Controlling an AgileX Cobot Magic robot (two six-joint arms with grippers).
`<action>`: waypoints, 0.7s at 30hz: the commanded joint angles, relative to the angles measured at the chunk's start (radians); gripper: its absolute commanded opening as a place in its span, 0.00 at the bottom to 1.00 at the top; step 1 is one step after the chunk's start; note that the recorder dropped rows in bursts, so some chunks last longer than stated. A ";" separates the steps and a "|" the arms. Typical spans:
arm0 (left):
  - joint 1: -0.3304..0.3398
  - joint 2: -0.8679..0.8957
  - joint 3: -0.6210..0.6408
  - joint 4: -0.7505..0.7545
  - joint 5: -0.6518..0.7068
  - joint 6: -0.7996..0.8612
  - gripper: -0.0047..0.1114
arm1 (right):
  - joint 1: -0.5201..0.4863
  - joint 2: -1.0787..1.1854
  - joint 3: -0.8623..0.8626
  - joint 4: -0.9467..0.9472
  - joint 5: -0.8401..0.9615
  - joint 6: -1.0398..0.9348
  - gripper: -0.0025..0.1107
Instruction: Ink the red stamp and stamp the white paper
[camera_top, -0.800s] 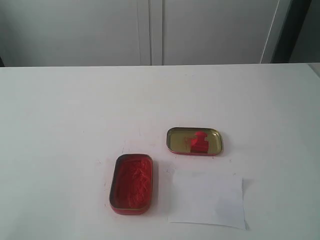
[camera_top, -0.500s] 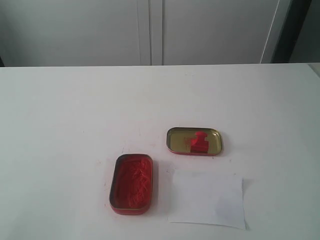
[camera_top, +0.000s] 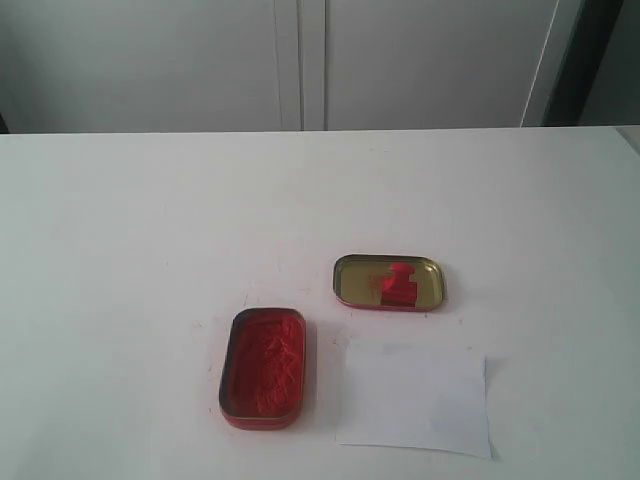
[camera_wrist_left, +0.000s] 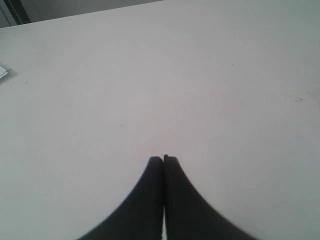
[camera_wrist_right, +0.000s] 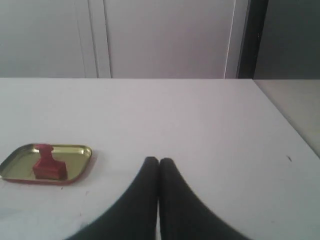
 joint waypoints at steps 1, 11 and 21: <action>0.000 -0.003 0.003 -0.003 0.001 0.003 0.04 | 0.003 -0.005 0.006 0.000 -0.118 0.002 0.02; 0.000 -0.003 0.003 -0.003 0.001 0.003 0.04 | 0.003 -0.005 0.006 0.000 -0.310 0.002 0.02; 0.000 -0.003 0.003 -0.003 0.001 0.003 0.04 | 0.003 -0.005 0.006 0.000 -0.430 0.002 0.02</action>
